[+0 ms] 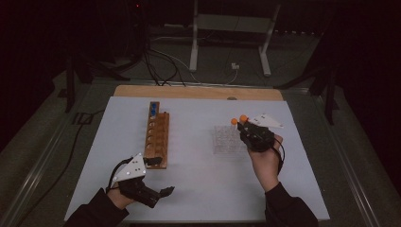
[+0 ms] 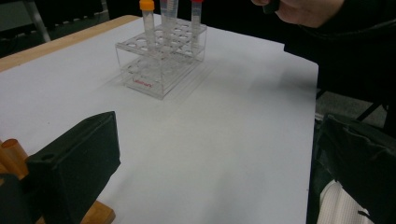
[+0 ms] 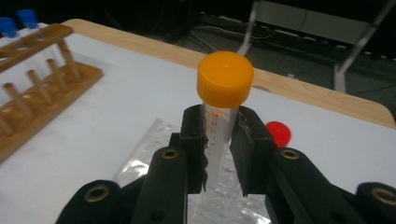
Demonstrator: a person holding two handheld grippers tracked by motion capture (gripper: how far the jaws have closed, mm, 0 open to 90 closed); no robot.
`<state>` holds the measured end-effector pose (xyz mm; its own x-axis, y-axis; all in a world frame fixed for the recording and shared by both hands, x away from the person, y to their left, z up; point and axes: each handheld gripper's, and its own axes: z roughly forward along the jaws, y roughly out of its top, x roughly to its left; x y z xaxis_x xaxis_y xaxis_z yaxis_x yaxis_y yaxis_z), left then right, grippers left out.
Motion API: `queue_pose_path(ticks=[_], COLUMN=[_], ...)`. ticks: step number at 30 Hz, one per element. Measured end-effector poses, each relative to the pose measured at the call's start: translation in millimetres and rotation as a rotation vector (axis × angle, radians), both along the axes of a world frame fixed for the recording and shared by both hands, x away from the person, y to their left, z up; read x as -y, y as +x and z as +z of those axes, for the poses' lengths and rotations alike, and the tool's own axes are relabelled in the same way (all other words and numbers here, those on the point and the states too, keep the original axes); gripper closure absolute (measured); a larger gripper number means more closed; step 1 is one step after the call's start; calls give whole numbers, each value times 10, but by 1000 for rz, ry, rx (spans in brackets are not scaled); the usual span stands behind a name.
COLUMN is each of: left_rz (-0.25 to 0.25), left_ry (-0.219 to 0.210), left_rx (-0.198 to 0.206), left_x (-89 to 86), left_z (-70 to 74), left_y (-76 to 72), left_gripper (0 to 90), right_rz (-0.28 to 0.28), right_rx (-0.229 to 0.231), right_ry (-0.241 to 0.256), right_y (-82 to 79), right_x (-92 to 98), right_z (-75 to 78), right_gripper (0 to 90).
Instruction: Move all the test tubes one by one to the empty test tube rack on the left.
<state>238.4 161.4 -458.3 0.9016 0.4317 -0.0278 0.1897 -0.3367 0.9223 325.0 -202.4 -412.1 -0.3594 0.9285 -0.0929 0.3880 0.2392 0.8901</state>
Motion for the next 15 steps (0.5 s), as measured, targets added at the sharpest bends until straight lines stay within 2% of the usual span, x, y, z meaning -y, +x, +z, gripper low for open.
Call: queue_pose_path(ticks=[4,6,11,15], left_rz=[0,5,-9,-21], left_ry=[-3,1,-2,3], left_rx=[-11,-4,-16,-9], left_x=[23,35,66,90], left_z=[12,21,48,74], left_y=[-11,-17,-15,-24], left_gripper=[9,9,9,9], right_rz=[37,56,110,150], right_rx=[-13,-17,-34,-50], right_ry=[3,3,-1,6], right_y=[-61,-98,-210,-307], right_x=[-36,-56,-106,-128], right_z=[18,18,-6,-43], right_gripper=[746,746,746,746])
